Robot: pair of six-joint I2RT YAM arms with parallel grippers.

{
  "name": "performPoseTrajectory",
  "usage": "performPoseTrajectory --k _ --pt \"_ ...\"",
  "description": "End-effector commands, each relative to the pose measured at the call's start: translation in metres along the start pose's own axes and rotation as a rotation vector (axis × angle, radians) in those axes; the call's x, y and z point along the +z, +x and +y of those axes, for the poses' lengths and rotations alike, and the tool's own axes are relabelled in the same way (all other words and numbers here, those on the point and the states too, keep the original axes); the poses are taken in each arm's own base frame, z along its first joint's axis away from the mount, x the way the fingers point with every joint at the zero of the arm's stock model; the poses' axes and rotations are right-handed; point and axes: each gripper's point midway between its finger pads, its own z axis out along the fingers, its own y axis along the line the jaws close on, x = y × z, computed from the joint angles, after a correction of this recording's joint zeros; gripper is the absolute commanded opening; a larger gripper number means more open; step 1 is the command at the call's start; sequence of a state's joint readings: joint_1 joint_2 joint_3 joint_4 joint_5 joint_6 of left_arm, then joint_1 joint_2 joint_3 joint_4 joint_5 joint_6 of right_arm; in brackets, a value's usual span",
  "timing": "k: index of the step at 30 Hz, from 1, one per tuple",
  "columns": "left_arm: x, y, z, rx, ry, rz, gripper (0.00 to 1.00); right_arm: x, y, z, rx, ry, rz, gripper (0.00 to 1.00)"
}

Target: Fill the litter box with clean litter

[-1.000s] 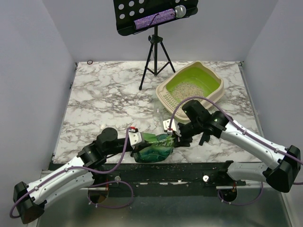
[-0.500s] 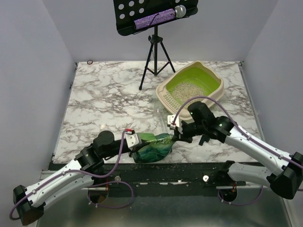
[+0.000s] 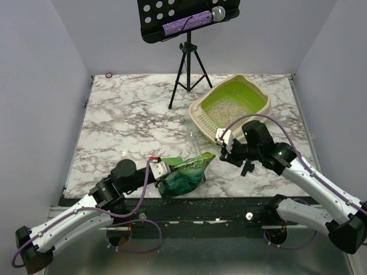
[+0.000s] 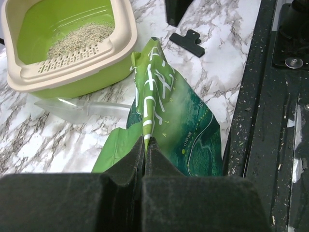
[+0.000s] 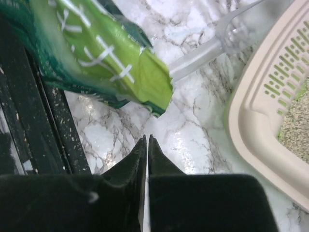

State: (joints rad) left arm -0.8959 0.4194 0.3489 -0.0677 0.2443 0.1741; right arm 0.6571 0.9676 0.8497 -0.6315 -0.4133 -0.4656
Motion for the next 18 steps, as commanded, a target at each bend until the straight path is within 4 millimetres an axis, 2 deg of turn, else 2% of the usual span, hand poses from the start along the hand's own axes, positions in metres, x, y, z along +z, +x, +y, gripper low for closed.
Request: performPoseTrajectory --k 1,4,9,13,18 --pt "0.005 -0.067 0.012 0.114 0.0 -0.173 0.0 -0.016 -0.038 -0.017 -0.057 0.055 -0.06 0.24" --pt "0.012 -0.072 -0.003 0.137 0.111 -0.174 0.0 -0.025 -0.059 -0.01 -0.117 0.012 -0.126 0.38" --pt "0.023 -0.094 -0.014 0.239 0.228 -0.206 0.0 -0.034 -0.069 0.002 -0.191 -0.056 -0.15 0.55" --pt "0.04 -0.108 -0.013 0.24 0.299 -0.249 0.0 -0.027 -0.074 0.023 -0.207 -0.188 -0.204 0.57" --pt "0.045 -0.088 -0.016 0.169 0.331 -0.253 0.0 -0.013 -0.068 0.04 -0.225 -0.293 -0.215 0.58"
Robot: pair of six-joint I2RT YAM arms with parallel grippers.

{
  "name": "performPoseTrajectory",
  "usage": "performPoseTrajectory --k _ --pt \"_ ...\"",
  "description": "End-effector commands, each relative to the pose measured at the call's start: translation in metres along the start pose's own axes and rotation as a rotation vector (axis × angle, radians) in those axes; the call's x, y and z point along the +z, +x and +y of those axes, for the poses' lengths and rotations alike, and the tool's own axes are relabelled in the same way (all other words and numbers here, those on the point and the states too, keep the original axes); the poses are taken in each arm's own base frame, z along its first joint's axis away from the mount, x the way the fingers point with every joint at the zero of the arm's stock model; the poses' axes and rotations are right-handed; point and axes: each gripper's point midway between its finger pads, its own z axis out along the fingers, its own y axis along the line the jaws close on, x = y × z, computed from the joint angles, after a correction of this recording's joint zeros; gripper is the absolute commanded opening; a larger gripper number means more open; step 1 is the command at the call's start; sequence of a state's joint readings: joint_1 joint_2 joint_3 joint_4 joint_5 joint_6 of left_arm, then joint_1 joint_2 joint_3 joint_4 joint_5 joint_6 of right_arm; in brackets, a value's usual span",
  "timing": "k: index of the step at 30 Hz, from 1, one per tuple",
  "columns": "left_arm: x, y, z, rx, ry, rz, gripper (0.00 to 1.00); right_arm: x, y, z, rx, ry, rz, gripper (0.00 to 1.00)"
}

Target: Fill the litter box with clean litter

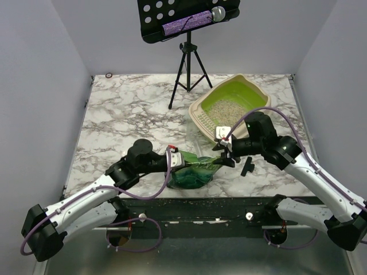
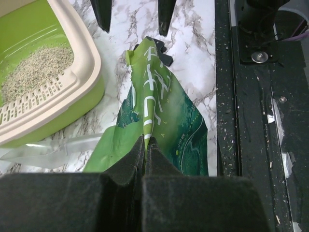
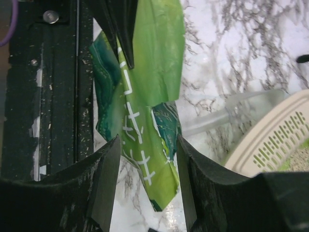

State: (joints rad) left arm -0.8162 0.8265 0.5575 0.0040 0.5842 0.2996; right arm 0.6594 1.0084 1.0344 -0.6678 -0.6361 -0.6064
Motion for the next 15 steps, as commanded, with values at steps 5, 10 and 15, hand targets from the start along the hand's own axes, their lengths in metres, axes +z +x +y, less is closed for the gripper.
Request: performPoseTrajectory --k 5,10,15 --pt "-0.007 -0.05 -0.003 0.136 0.017 -0.232 0.0 0.028 0.012 0.029 -0.022 -0.187 -0.01 0.58" --pt "-0.007 -0.046 -0.003 0.134 0.005 -0.229 0.0 0.044 0.02 0.033 0.012 -0.257 0.015 0.58" --pt "-0.007 -0.045 -0.003 0.13 0.0 -0.236 0.0 0.059 0.042 0.038 0.049 -0.285 0.061 0.58"
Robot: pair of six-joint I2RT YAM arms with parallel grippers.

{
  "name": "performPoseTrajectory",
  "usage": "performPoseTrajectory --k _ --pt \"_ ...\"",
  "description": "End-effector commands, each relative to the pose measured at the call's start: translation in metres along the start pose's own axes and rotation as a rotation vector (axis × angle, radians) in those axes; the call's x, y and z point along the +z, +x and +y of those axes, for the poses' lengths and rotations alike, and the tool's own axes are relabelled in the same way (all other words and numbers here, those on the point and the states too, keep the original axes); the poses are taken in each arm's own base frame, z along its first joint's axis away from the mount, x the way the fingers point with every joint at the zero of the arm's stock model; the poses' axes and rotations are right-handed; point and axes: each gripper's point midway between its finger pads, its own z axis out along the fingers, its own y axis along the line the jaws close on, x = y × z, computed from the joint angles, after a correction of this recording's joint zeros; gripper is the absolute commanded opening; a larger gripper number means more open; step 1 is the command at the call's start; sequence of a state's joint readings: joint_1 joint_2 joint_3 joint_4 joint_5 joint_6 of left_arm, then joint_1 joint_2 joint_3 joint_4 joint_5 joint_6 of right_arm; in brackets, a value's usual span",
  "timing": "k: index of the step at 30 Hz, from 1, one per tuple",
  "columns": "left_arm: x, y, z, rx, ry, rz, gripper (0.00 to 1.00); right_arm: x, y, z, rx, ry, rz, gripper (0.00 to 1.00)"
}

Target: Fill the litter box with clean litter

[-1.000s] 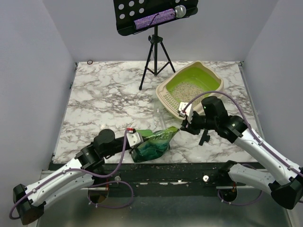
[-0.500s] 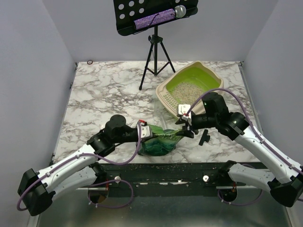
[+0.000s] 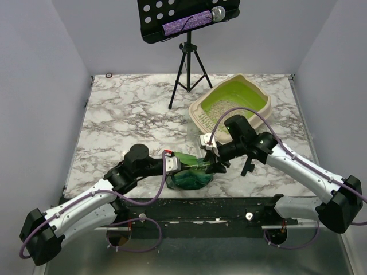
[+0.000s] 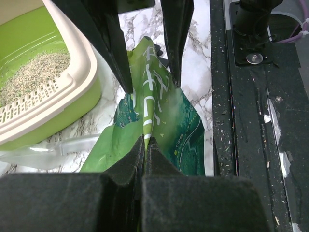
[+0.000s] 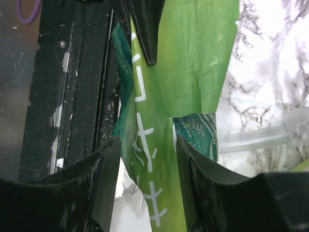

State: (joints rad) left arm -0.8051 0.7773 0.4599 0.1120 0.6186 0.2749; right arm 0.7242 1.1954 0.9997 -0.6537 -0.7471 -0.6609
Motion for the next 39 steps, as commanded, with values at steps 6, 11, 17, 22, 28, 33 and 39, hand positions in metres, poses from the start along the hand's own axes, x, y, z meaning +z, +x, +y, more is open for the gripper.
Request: performPoseTrajectory --k 6,11,17,22,28,33,39 --pt "-0.005 -0.057 0.008 0.133 -0.03 -0.198 0.0 0.02 0.045 0.002 0.085 -0.021 0.118 0.51" --pt "-0.007 -0.058 0.008 0.139 -0.045 -0.201 0.0 0.022 0.076 -0.001 0.141 0.019 0.226 0.01" --pt "-0.015 -0.057 0.016 0.184 -0.119 -0.181 0.0 0.01 0.102 -0.019 0.166 0.126 0.364 0.0" --pt "-0.027 -0.068 0.045 0.273 -0.273 -0.161 0.0 -0.014 0.041 -0.047 0.041 0.25 0.236 0.0" --pt "-0.022 -0.05 0.053 0.262 -0.298 -0.099 0.0 -0.031 0.007 -0.043 0.016 0.26 0.194 0.0" --pt "-0.013 -0.02 0.048 0.194 -0.269 -0.042 0.0 -0.006 0.042 -0.028 0.11 0.201 0.202 0.0" --pt "0.001 0.01 0.047 0.103 -0.247 0.037 0.03 0.011 0.058 -0.031 0.176 0.206 0.188 0.05"
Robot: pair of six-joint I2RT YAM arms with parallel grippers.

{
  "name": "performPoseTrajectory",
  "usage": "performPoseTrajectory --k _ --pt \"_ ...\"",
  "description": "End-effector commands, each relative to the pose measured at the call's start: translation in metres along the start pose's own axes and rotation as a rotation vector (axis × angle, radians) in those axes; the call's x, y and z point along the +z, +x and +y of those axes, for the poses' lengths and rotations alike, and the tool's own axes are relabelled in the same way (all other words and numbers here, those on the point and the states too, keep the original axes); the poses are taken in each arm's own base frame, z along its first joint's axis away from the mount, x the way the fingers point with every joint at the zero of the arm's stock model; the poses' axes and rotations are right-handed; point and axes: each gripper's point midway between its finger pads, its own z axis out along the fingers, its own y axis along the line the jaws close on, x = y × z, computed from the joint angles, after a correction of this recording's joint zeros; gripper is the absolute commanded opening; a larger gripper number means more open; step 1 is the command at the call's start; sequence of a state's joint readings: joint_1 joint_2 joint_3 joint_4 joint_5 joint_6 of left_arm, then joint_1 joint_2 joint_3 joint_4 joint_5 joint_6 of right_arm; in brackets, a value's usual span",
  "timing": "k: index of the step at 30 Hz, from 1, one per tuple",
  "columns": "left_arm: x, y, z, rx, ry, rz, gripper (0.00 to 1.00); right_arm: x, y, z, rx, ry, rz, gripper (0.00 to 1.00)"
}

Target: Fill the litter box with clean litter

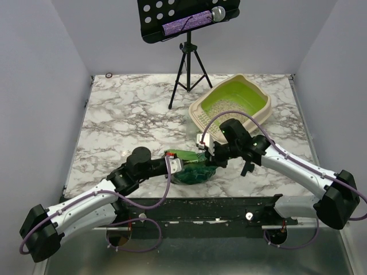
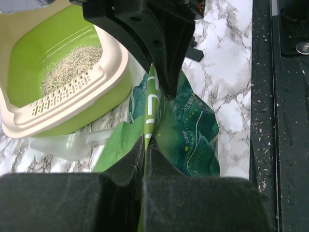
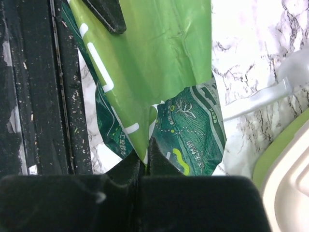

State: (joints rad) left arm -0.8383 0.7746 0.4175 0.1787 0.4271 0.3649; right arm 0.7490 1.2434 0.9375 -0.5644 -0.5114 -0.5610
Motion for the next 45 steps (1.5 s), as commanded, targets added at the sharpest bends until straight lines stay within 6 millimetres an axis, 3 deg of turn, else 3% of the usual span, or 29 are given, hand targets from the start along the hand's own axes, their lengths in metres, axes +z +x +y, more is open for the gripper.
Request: performPoseTrajectory --k 1,3,7,11,13,15,16,17,19,21,24,29,37,42,45 --pt "0.006 0.004 0.022 -0.015 -0.092 0.019 0.04 0.001 0.012 -0.007 0.078 0.047 0.037 0.13" --pt "0.009 0.007 0.03 -0.021 -0.13 0.057 0.05 -0.002 0.006 -0.01 0.074 0.059 0.022 0.26" --pt "0.006 0.006 0.042 -0.033 -0.174 0.122 0.0 -0.017 -0.01 -0.021 0.091 0.148 -0.017 0.38" --pt "0.0 0.008 0.042 -0.02 -0.187 0.134 0.0 -0.046 -0.032 -0.029 0.121 0.265 -0.094 0.56" --pt "-0.002 0.009 0.042 -0.018 -0.19 0.139 0.0 -0.064 -0.038 -0.036 0.146 0.353 -0.119 0.6" --pt "-0.003 0.008 0.041 -0.032 -0.188 0.135 0.0 -0.088 -0.042 -0.051 0.211 0.502 -0.151 0.67" --pt "-0.002 0.007 0.04 -0.039 -0.184 0.132 0.0 -0.103 -0.042 -0.062 0.28 0.61 -0.17 0.76" --pt "-0.002 0.006 0.039 -0.04 -0.178 0.128 0.0 -0.12 -0.036 -0.075 0.35 0.74 -0.168 0.8" --pt "-0.002 0.004 0.038 -0.04 -0.176 0.112 0.0 -0.135 -0.028 -0.08 0.468 0.831 -0.182 0.81" --pt "-0.003 0.0 0.038 -0.045 -0.182 0.09 0.0 -0.135 -0.019 -0.078 0.596 0.853 -0.193 0.8" --pt "-0.005 -0.007 0.038 -0.046 -0.197 0.044 0.0 -0.139 0.013 -0.083 0.814 0.966 -0.177 0.82" --pt "-0.01 -0.009 0.039 -0.047 -0.227 0.012 0.0 -0.149 0.069 -0.082 1.108 1.103 -0.189 0.75" --pt "-0.009 -0.014 0.03 -0.052 -0.194 0.0 0.0 -0.121 0.157 -0.051 1.563 1.191 -0.181 0.68" --pt "-0.011 -0.013 0.031 -0.035 -0.222 -0.006 0.11 -0.111 0.183 -0.042 1.649 1.233 -0.13 0.66" --pt "-0.013 -0.013 0.033 -0.029 -0.243 -0.005 0.32 -0.107 0.193 -0.04 1.685 1.256 -0.11 0.66"
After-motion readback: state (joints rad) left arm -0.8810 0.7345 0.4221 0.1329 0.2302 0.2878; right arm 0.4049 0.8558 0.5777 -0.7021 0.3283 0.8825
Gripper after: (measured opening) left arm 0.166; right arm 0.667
